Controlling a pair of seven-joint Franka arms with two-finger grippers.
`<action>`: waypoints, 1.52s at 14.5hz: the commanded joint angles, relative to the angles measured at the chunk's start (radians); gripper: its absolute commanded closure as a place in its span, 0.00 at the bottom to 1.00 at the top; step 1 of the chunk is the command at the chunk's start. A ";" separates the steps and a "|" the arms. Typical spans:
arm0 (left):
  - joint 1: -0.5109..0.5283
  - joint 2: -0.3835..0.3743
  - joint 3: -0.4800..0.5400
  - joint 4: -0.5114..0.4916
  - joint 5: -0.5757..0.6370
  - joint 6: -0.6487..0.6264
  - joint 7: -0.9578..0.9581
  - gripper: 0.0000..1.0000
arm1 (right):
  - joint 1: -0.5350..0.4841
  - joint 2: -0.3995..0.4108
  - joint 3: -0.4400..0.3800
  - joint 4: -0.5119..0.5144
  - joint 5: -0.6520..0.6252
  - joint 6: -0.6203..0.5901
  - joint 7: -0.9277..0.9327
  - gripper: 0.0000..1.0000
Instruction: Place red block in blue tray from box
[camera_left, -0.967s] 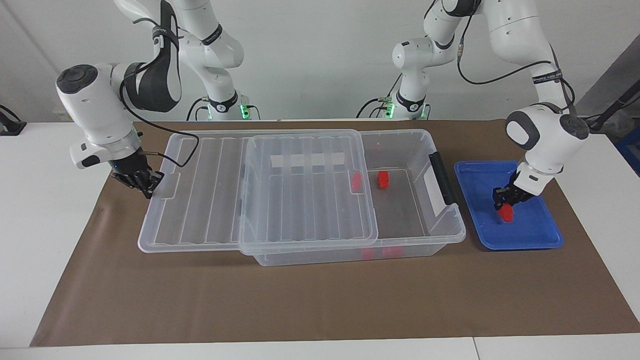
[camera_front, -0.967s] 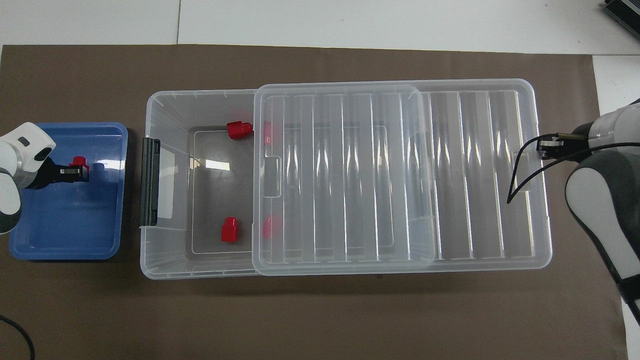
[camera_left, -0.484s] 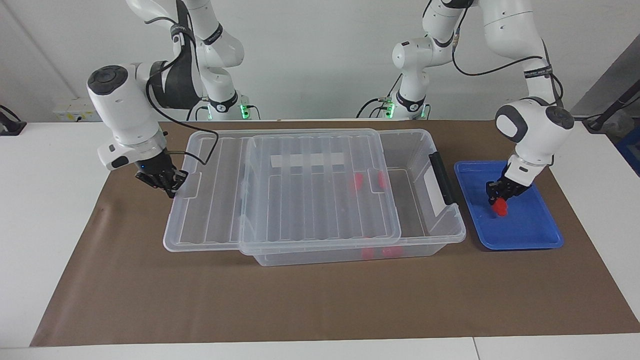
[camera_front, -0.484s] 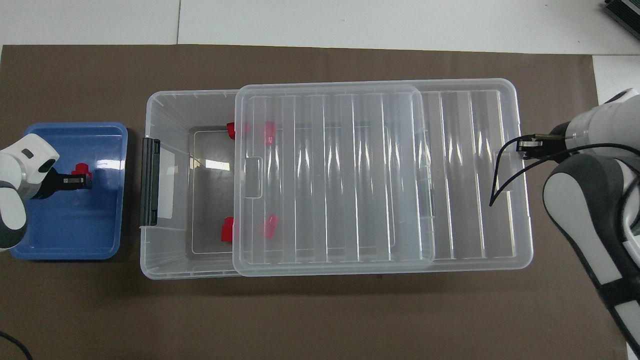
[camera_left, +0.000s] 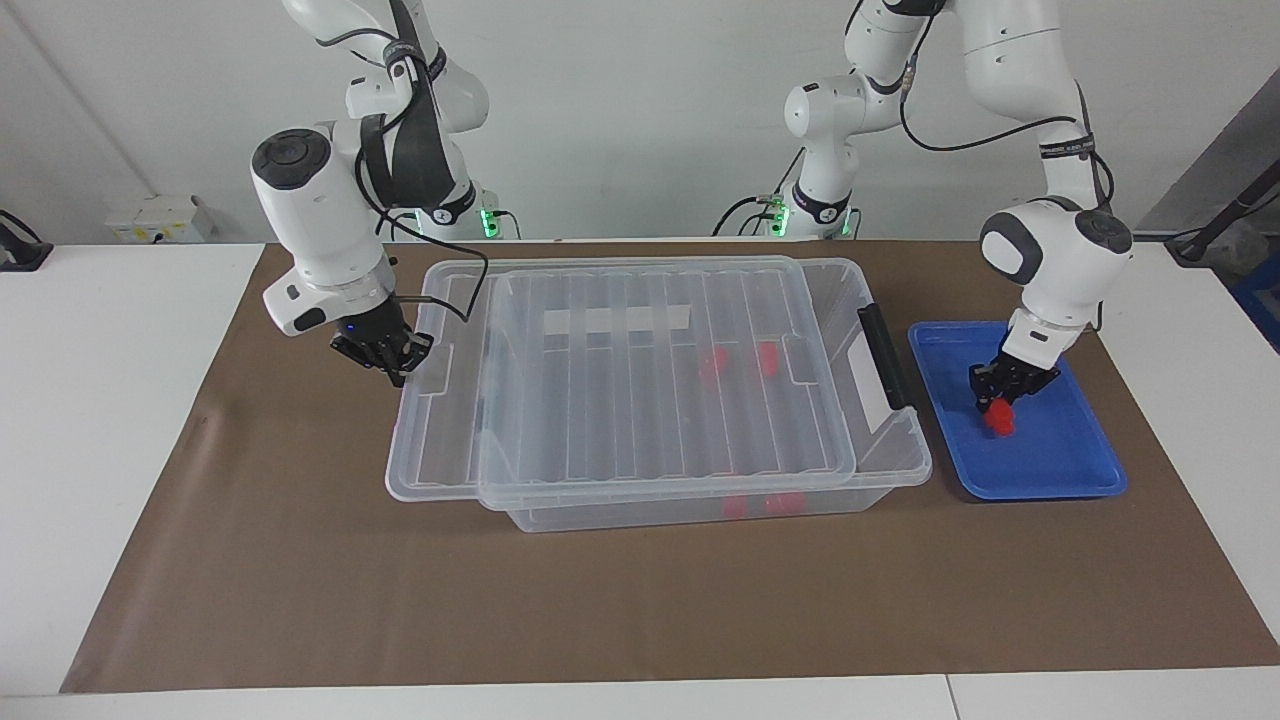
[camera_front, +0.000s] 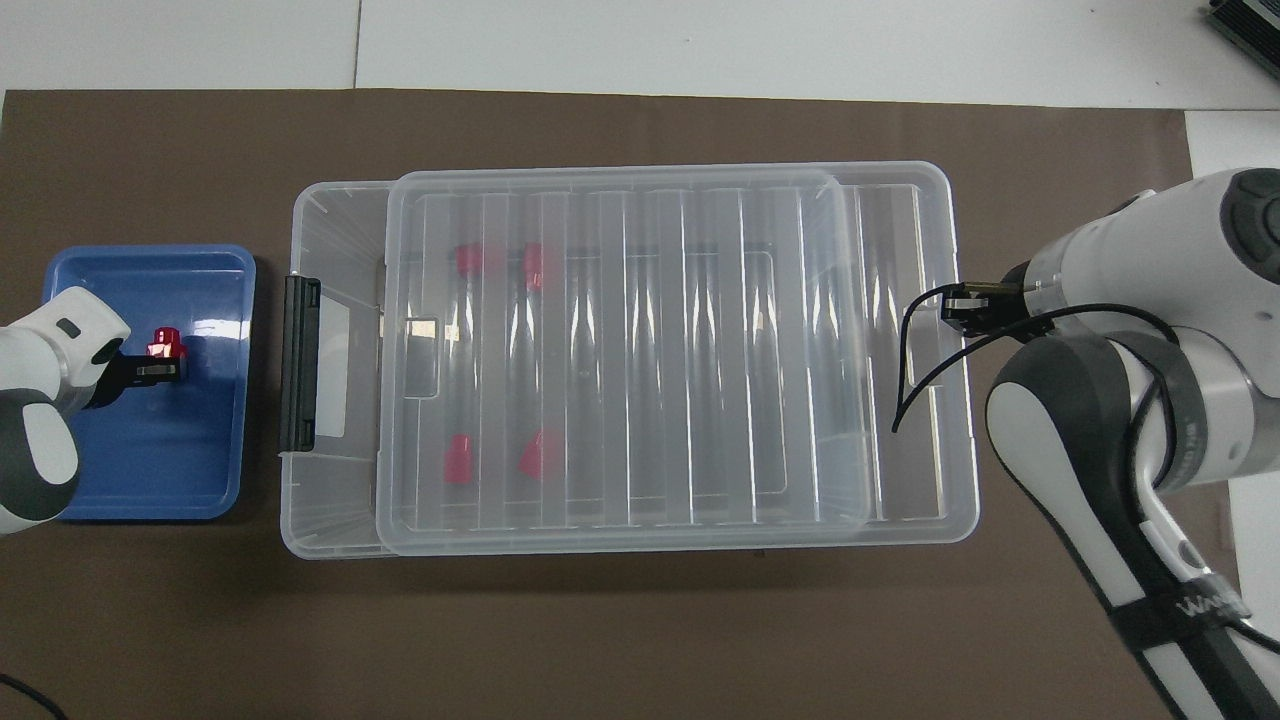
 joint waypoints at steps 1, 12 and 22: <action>-0.004 -0.023 0.002 -0.042 -0.012 0.044 0.030 0.87 | 0.038 -0.030 0.001 -0.023 0.035 -0.015 0.060 1.00; -0.004 -0.028 0.002 -0.074 -0.012 0.082 0.054 0.00 | 0.095 -0.033 0.001 -0.024 0.151 -0.031 0.063 1.00; -0.025 -0.031 -0.009 0.140 -0.011 -0.205 0.041 0.00 | 0.034 -0.074 -0.012 -0.013 0.131 -0.048 0.072 1.00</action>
